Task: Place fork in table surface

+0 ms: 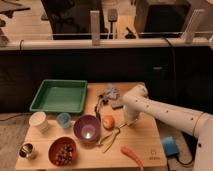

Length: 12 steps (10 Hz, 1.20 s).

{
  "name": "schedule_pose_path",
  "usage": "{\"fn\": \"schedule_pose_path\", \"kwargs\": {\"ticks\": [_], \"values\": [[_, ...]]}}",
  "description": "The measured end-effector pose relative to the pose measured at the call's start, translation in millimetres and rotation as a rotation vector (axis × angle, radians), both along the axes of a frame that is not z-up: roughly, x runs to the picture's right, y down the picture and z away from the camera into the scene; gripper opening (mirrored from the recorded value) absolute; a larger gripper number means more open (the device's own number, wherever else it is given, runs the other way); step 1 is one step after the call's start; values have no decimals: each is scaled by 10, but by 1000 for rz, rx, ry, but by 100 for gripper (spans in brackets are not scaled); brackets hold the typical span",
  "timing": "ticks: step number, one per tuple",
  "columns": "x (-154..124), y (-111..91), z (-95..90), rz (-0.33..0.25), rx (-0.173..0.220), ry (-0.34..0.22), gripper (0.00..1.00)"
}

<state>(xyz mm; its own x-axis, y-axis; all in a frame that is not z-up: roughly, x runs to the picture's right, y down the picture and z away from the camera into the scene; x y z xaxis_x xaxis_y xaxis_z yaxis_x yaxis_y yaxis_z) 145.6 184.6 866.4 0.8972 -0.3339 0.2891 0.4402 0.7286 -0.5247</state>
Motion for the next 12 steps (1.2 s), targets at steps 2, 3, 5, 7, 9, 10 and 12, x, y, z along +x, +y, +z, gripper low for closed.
{"fn": "schedule_pose_path", "kwargs": {"ticks": [2, 3, 5, 7, 9, 10, 12], "values": [[52, -161, -205, 18, 30, -3, 0], [67, -306, -388, 22, 53, -12, 0], [130, -427, -567, 29, 87, -19, 0], [112, -532, -724, 23, 118, -34, 0], [99, -555, -761, 18, 130, -41, 0], [75, -565, -751, 16, 131, -44, 0], [76, -541, -620, 28, 126, -38, 0]]}}
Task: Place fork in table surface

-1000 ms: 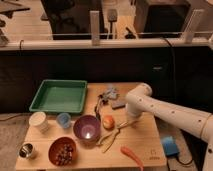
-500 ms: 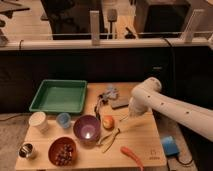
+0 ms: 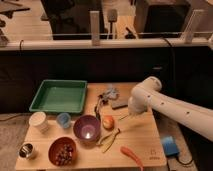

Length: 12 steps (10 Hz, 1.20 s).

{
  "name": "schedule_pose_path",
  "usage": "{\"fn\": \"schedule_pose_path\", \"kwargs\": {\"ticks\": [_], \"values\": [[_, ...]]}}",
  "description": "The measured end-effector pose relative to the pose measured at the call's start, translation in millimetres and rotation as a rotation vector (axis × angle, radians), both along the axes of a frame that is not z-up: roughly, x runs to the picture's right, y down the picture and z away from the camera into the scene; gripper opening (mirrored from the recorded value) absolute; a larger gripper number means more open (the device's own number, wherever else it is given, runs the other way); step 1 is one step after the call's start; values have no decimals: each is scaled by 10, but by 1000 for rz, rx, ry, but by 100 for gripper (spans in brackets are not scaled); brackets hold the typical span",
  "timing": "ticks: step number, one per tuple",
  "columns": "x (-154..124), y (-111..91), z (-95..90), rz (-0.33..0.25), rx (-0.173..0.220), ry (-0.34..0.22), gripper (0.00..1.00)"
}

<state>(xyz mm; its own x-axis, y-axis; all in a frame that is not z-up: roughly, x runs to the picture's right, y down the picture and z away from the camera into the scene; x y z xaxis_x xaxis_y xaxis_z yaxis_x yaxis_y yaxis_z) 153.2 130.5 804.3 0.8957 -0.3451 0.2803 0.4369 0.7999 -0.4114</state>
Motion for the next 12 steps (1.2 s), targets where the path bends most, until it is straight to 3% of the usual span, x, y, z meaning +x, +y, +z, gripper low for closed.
{"fn": "schedule_pose_path", "kwargs": {"ticks": [3, 5, 8, 12], "values": [[66, 133, 318, 44, -16, -4, 0], [100, 249, 526, 67, -36, -7, 7], [126, 329, 649, 96, -70, -13, 39], [136, 365, 658, 101, -93, -6, 75]]}}
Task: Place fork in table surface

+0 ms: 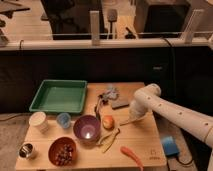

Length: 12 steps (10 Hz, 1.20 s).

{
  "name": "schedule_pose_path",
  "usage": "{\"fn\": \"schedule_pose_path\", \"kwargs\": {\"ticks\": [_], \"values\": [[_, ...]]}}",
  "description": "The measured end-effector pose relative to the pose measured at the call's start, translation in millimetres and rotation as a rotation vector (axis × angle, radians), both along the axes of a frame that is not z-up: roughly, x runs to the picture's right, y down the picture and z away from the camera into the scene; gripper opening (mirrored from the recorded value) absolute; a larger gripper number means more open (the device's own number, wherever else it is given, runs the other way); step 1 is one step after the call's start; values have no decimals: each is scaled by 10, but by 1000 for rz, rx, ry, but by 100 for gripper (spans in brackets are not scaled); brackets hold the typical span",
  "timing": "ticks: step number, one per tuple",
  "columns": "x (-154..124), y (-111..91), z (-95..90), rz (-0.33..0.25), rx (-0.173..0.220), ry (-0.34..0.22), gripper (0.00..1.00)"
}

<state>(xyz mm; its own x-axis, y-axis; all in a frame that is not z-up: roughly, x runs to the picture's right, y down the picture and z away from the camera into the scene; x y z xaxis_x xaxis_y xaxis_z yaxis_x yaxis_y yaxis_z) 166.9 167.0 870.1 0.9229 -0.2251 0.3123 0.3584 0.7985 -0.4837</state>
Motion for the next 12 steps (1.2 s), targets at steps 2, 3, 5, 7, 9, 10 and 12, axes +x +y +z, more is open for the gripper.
{"fn": "schedule_pose_path", "kwargs": {"ticks": [2, 3, 5, 7, 9, 10, 12], "values": [[1, 13, 5, 3, -15, 19, 80], [14, 24, 14, 16, -21, 29, 80], [40, 45, 18, 37, -28, 42, 80], [35, 20, -4, 39, -21, 44, 80], [-5, -5, -54, 4, -9, 31, 80], [-28, -30, -76, -15, -1, 22, 80], [-77, -53, -108, -45, 11, 8, 80]]}}
